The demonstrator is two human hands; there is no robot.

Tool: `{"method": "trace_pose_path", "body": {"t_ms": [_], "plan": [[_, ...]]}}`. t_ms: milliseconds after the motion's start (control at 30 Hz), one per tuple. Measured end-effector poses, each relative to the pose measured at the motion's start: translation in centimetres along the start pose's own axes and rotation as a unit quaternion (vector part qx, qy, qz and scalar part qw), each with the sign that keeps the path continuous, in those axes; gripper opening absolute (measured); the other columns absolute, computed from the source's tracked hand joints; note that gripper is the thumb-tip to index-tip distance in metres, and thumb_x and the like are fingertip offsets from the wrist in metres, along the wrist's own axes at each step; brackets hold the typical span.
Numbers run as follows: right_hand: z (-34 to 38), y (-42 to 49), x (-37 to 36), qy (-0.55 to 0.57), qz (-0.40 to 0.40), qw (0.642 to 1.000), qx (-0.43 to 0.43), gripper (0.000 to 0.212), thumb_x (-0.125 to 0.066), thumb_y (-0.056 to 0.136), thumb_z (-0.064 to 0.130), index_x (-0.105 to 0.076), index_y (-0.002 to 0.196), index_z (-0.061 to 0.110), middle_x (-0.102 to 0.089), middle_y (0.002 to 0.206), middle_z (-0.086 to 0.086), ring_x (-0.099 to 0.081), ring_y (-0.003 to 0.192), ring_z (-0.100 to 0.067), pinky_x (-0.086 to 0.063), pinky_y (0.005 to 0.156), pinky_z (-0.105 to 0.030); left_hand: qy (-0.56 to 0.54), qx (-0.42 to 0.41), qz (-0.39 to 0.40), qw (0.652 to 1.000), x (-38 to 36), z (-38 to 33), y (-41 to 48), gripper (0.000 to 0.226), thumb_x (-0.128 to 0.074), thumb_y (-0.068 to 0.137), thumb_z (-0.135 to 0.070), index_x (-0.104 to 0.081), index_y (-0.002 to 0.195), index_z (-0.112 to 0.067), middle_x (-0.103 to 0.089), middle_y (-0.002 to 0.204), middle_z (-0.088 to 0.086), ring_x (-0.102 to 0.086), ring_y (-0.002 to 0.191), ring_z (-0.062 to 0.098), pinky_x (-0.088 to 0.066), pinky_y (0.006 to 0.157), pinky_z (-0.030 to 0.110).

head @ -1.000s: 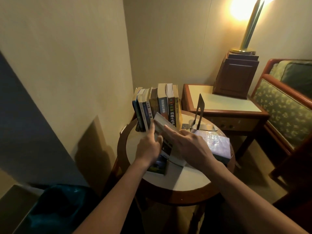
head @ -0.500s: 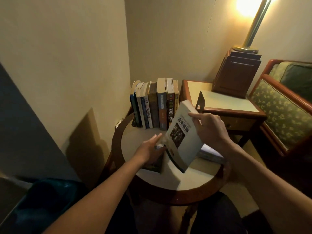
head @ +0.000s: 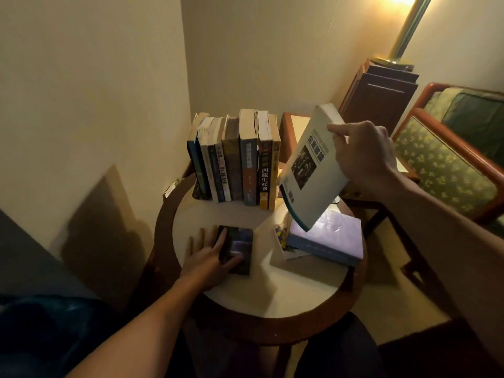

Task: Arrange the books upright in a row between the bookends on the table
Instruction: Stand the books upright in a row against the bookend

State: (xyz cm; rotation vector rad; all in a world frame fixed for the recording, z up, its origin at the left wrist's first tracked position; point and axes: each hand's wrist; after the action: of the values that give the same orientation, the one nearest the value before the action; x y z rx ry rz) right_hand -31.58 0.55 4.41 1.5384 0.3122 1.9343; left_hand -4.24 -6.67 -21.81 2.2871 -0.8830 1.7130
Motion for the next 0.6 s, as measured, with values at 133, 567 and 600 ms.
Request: {"method": "trace_pose_path", "body": {"t_ms": [133,567,600], "plan": [[0.3,1.6,-2.2,-0.026,-0.008,0.999,0.027,0.033,-0.054,0.101,0.013,-0.063,0.132,0.012,-0.064,0.130,-0.022,-0.070,0.101,-0.042,-0.058,0.074,-0.045,0.048,-0.009,-0.063,0.997,-1.1,0.7,0.5,0.096,-0.002,0.079,-0.091,0.012,0.156,-0.036,0.018,0.165,-0.003,0.026,0.149,0.023,0.013,0.122,0.048],[2.3,5.7,-10.8,0.059,0.075,0.995,-0.035,0.029,-0.045,0.104,0.010,-0.071,0.111,0.002,-0.070,0.109,-0.018,-0.067,0.091,-0.030,-0.060,0.074,-0.039,0.057,-0.002,-0.107,0.993,-1.4,0.5,1.3,0.092,-0.003,0.082,-0.090,0.017,0.155,-0.038,0.021,0.164,-0.006,0.029,0.148,0.022,0.014,0.122,0.048],[2.2,5.5,-11.4,0.068,0.089,0.993,-0.037,0.030,-0.044,0.104,0.009,-0.072,0.111,0.003,-0.070,0.104,-0.013,-0.065,0.085,-0.026,-0.059,0.071,-0.037,0.056,-0.002,-0.110,0.992,-1.4,0.5,1.3,0.091,-0.003,0.082,-0.089,0.017,0.155,-0.038,0.021,0.164,-0.007,0.028,0.149,0.022,0.014,0.122,0.048]]}}
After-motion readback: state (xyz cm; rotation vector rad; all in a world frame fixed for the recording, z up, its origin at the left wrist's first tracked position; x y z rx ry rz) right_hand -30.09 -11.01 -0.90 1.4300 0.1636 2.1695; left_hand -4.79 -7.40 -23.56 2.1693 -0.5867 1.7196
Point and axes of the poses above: each hand's wrist, its own y-axis towards the middle knuckle, its own x-axis out of the back of the hand, z = x × y
